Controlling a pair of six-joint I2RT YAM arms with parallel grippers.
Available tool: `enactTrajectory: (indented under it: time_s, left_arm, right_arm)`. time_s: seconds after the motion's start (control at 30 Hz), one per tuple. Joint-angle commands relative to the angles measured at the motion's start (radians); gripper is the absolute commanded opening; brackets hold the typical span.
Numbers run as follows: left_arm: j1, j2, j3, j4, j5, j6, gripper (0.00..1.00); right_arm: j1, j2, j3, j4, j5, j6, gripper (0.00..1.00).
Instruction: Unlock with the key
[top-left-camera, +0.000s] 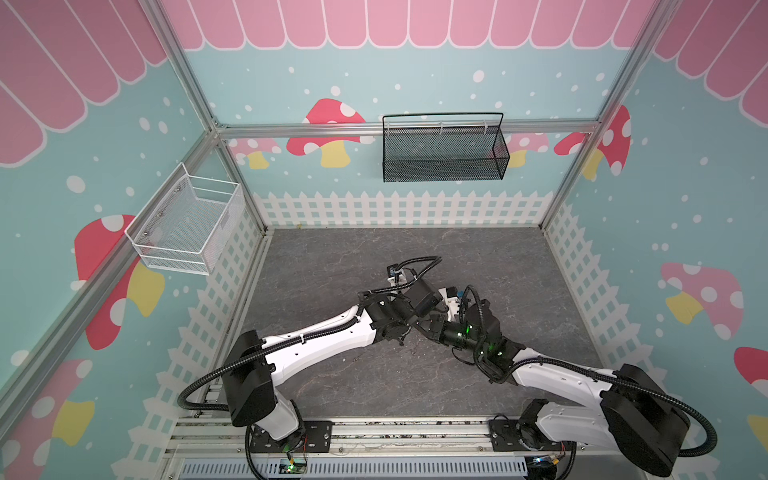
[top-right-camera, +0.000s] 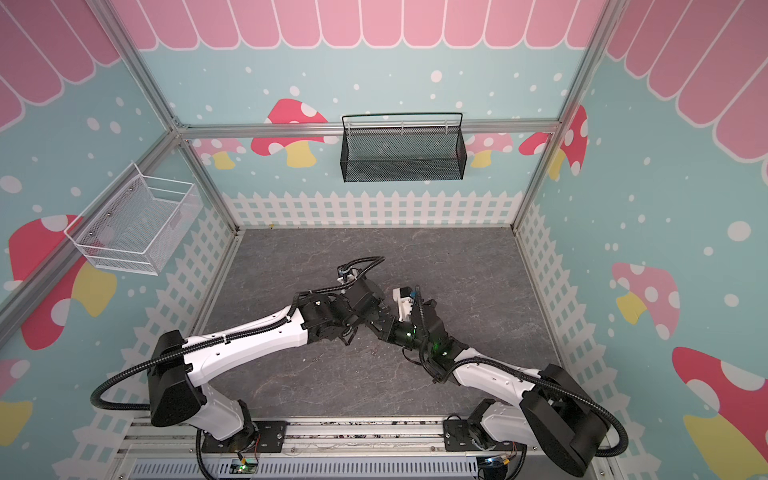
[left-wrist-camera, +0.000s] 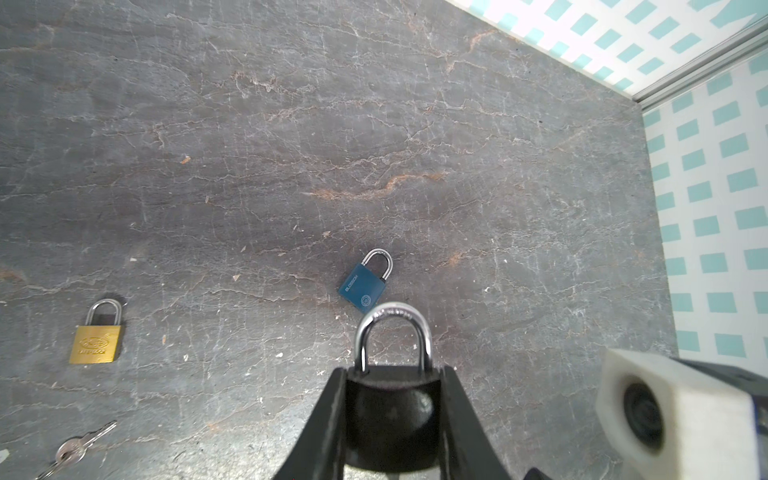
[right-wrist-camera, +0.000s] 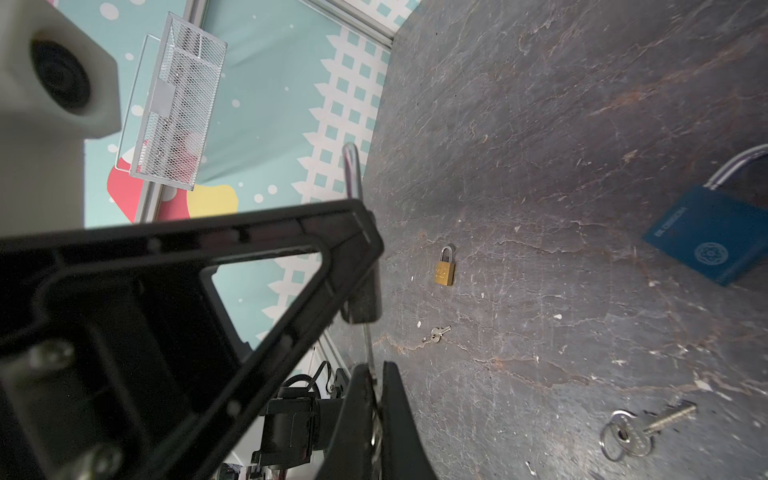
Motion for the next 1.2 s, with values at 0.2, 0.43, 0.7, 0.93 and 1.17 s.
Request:
enactTrajectory:
  time_s: [0.2,0.43,0.7,0.93,1.17]
  left_arm:
    - [-0.018,0.017,0.029,-0.086,-0.013,0.007,0.0]
    - [-0.041,0.015,0.026,-0.086,0.03,0.019,0.0]
    - [-0.055,-0.035,-0.032,-0.095,0.08,0.066,0.0]
    - [-0.067,-0.056,-0.042,-0.083,0.149,0.067,0.0]
    - [-0.09,-0.081,-0.061,-0.089,0.153,0.045,0.0]
  right_arm:
    - [-0.001,0.004,0.112,-0.001,0.028,-0.071,0.0]
    - [-0.003,-0.055,0.134,-0.085,0.121,-0.154,0.0]
    - [-0.036,-0.101,0.135,-0.055,0.038,-0.198,0.0]
    - [-0.059,-0.126,0.138,-0.024,-0.01,-0.181,0.0]
    - [-0.082,-0.194,0.101,0.014,0.019,-0.186,0.0]
